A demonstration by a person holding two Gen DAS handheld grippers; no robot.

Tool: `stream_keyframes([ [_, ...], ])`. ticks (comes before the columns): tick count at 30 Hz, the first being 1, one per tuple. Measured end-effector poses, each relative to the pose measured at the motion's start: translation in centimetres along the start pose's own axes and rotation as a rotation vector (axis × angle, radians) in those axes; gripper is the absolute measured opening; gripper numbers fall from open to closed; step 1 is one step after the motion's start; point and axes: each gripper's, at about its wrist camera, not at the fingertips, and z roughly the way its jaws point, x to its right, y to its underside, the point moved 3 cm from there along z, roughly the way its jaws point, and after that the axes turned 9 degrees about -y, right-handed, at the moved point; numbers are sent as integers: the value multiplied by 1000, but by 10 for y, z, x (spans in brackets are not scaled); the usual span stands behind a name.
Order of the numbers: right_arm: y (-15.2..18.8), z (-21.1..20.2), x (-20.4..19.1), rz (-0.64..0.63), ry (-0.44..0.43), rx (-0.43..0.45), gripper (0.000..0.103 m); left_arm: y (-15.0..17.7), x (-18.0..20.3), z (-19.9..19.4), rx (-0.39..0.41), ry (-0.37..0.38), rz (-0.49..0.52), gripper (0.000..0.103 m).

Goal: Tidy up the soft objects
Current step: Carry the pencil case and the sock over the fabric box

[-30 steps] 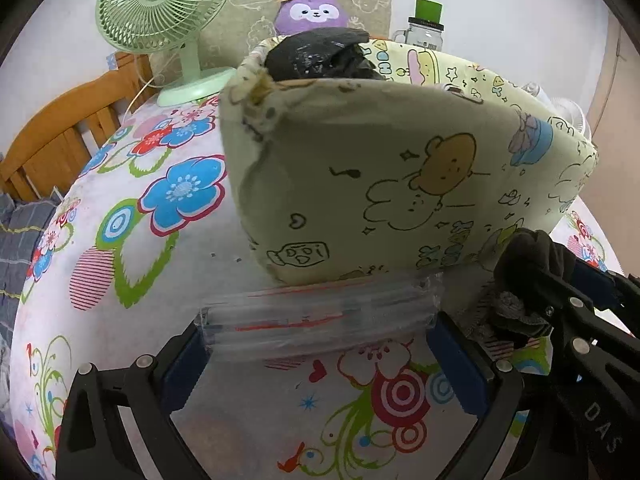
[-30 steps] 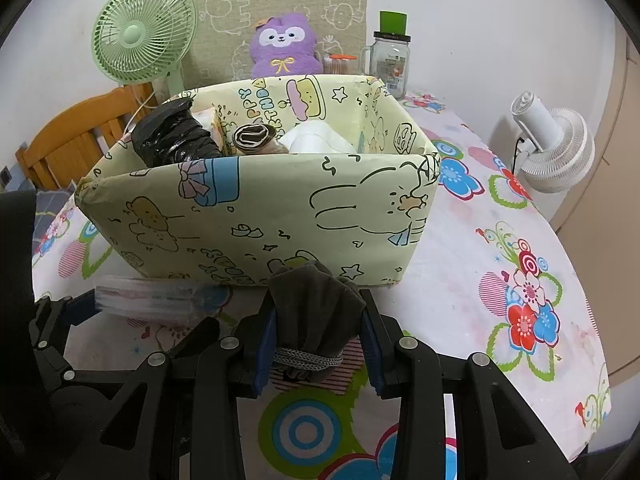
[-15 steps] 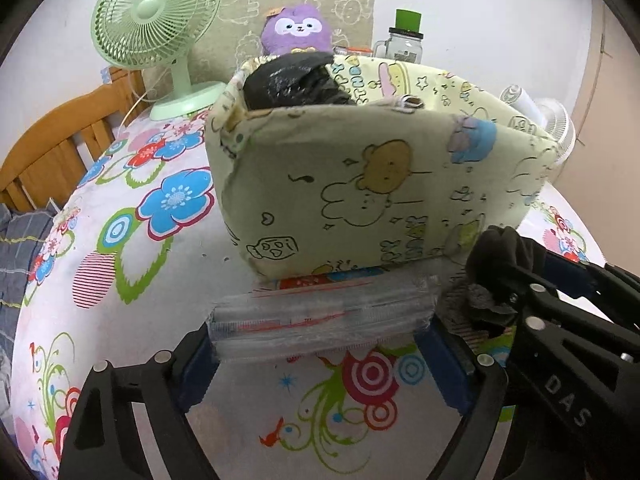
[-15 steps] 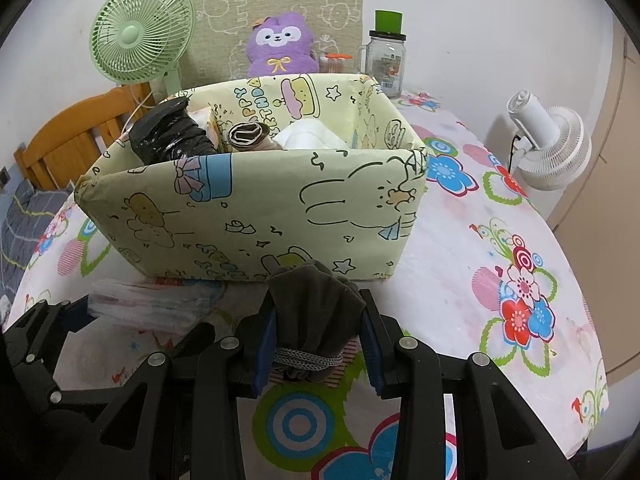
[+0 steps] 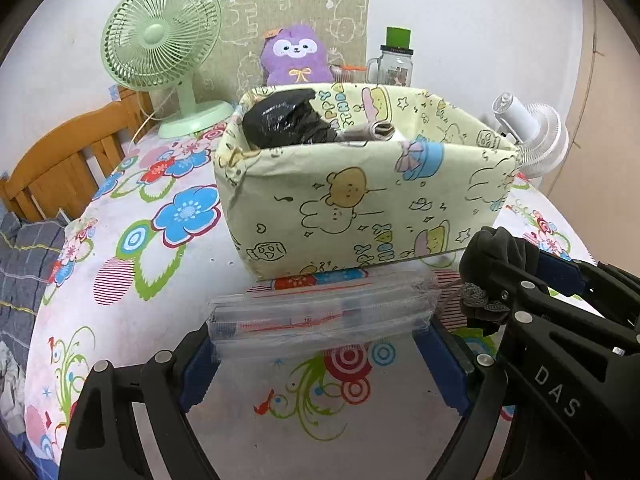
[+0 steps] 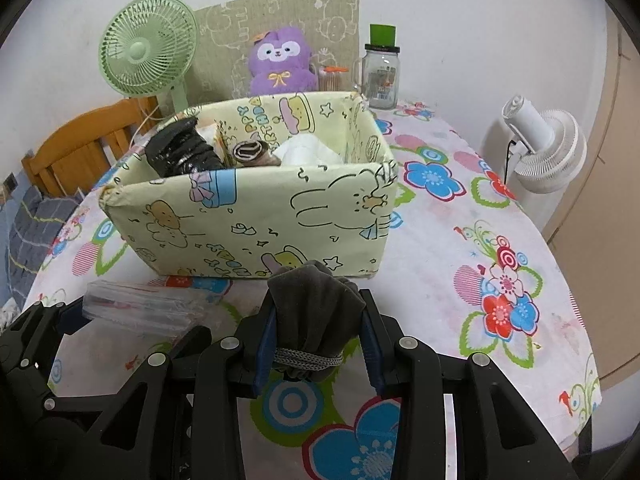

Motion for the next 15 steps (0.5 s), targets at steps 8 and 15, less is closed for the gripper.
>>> stream_keyframes([
  [8, -5, -20, 2, -4, -16, 35, 40, -9, 1, -19, 30, -22, -9, 91],
  [15, -14, -42, 3, -16, -26, 73, 40, -17, 2, -40, 64, -27, -28, 91],
])
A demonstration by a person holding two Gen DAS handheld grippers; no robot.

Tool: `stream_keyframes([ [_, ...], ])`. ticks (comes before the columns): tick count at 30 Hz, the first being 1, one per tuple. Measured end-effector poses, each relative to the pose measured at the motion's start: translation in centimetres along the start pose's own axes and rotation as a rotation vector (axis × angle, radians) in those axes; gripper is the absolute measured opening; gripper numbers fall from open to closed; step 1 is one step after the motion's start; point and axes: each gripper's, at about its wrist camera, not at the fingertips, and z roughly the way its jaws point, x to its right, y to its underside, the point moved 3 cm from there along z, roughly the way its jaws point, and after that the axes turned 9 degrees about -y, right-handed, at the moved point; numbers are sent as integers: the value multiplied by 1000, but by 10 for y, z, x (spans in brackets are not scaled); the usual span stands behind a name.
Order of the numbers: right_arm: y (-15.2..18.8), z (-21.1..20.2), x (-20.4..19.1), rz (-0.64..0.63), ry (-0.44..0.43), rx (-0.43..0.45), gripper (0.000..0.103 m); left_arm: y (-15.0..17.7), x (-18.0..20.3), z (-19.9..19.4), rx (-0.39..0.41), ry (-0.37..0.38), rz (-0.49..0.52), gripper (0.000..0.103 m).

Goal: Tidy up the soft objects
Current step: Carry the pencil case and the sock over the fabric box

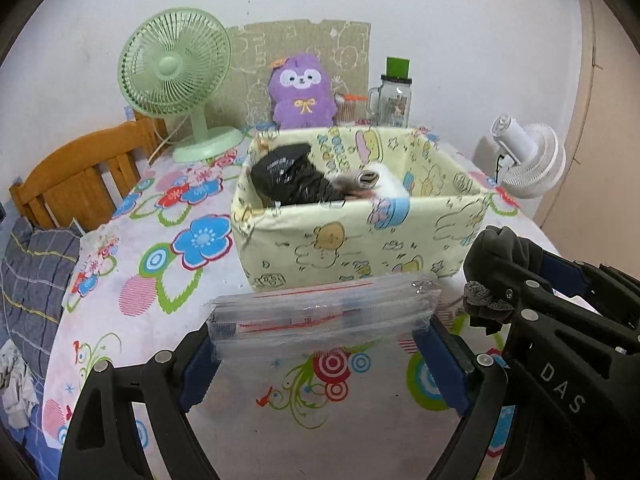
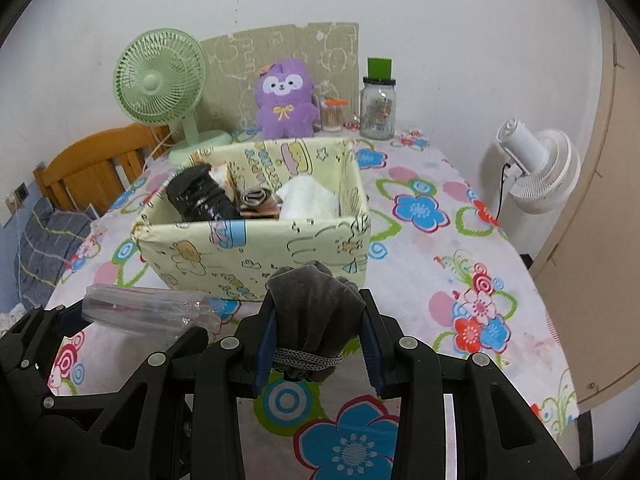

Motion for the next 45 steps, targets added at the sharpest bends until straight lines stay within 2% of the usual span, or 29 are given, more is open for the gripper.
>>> stream_keyframes([
  [21, -38, -47, -1, -34, -16, 92, 40, -38, 1, -39, 97, -6, -4, 91],
  [34, -66, -56, -2, -54, -30, 131, 40, -67, 0, -40, 127, -10, -5, 91],
  [45, -93, -43, 4, -54, -31, 145, 40, -85, 3, -17, 110, -11, 8, 91],
])
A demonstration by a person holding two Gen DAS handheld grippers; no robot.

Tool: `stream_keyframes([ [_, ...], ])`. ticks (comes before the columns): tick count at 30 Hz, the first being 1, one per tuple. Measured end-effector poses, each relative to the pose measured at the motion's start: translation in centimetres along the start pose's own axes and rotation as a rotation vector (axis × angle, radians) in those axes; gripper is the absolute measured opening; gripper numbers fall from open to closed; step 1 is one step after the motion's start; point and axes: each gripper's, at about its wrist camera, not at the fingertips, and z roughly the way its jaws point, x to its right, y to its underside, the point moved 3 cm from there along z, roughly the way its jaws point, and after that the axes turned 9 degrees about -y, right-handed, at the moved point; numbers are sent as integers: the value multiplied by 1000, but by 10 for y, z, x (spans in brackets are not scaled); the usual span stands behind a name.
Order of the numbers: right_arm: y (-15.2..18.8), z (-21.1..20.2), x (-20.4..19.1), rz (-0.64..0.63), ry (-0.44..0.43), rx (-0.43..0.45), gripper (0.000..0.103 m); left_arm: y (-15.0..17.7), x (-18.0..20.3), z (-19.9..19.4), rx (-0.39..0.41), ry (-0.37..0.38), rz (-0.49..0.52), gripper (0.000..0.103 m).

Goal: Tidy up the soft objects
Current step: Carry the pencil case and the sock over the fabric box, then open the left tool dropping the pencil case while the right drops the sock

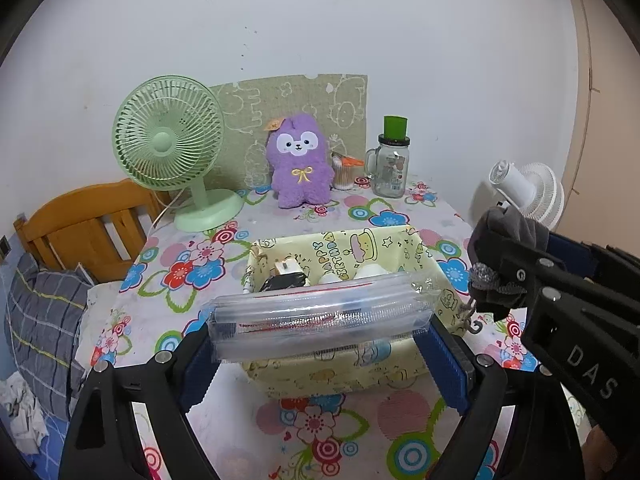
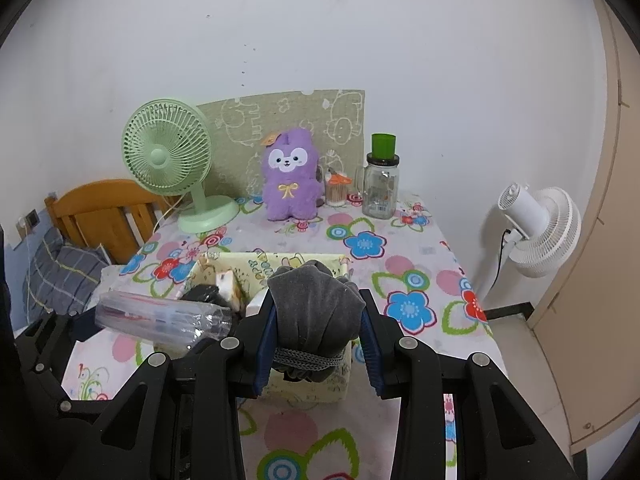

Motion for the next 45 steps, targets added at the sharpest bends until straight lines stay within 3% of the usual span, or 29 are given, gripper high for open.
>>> stream_keyframes([
  [30, -23, 92, 29, 22, -58, -81, 41, -17, 37, 96, -137, 33, 60, 92],
  [38, -21, 112, 41, 40, -56, -113, 40, -17, 46, 111, -153, 56, 74, 102],
  [45, -24, 119, 46, 41, -45, -117, 40, -16, 52, 112, -153, 87, 92, 103],
])
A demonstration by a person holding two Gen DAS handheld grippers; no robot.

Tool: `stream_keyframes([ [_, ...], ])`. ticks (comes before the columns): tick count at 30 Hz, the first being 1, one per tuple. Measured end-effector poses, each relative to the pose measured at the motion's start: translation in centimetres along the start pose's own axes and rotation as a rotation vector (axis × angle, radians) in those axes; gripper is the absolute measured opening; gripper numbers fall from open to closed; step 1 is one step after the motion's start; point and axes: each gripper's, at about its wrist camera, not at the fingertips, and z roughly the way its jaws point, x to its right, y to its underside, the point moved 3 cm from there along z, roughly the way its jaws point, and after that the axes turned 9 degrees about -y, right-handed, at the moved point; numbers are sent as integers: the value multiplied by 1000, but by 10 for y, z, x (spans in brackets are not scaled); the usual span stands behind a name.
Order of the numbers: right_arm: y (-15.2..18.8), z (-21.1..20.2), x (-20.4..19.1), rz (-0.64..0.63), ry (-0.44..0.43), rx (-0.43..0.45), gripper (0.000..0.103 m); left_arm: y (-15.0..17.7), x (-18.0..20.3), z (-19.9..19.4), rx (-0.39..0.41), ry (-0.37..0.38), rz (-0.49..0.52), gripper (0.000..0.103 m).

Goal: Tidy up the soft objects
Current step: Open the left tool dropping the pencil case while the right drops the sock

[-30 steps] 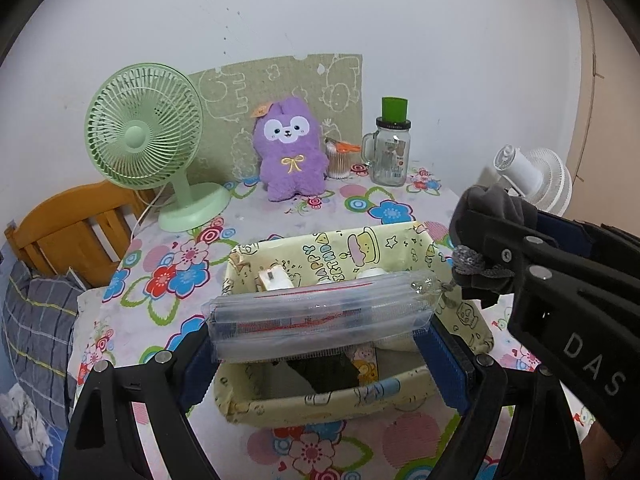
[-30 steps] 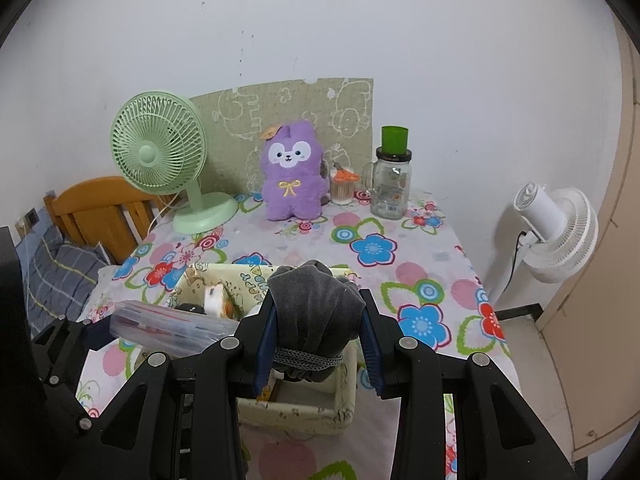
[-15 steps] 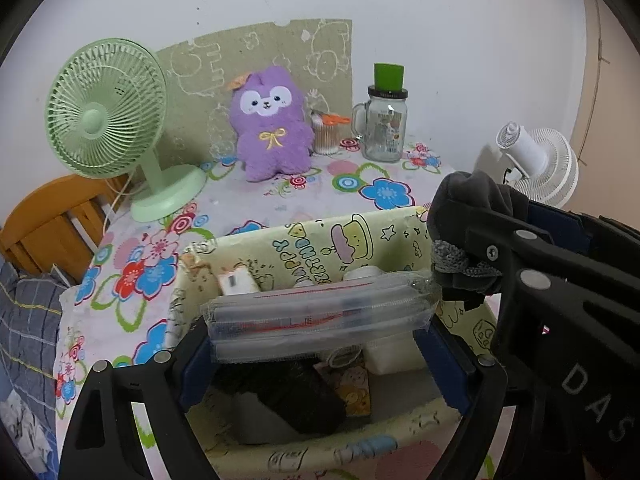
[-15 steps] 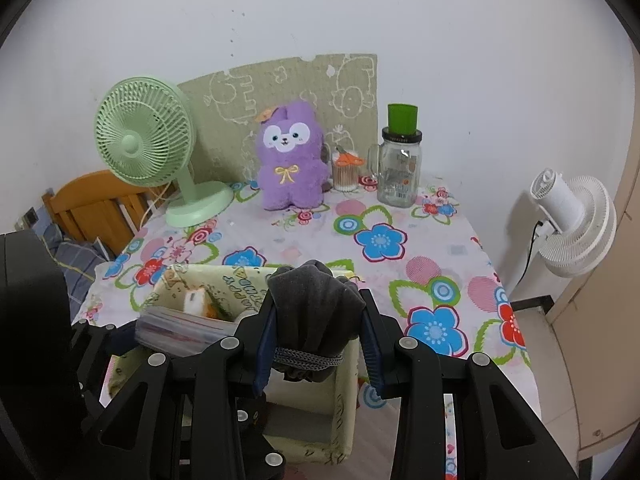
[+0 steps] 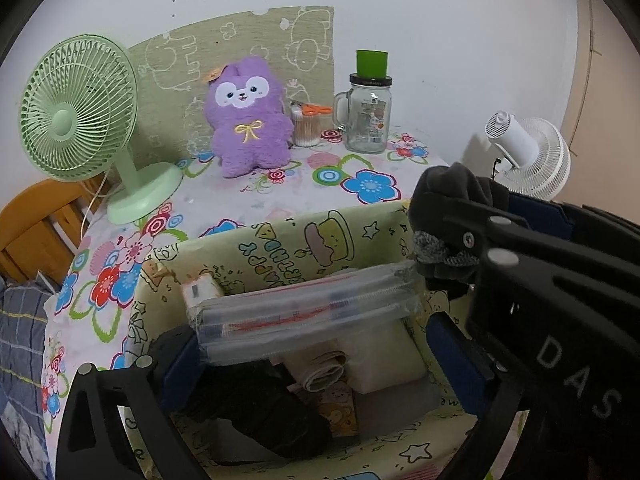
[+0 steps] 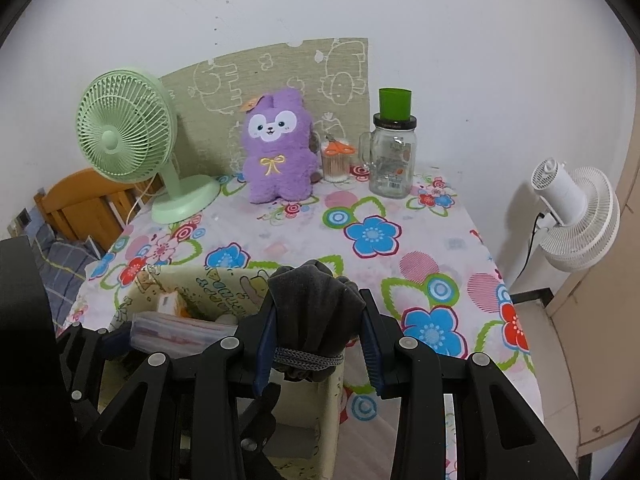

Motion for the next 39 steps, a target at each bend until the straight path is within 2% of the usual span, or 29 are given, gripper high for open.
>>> stream_keyframes([
  [7, 0, -3, 3, 3, 5, 5, 40, -2, -1, -10, 24, 2, -3, 103],
  [14, -1, -16, 2, 1, 10, 30, 40, 0, -2, -24, 51, -34, 11, 103],
  [27, 0, -33, -8, -11, 4, 58, 40, 6, -12, -36, 65, -49, -3, 103],
  [39, 10, -15, -30, -52, -56, -3, 42, 20, -21, -35, 53, -44, -17, 103],
])
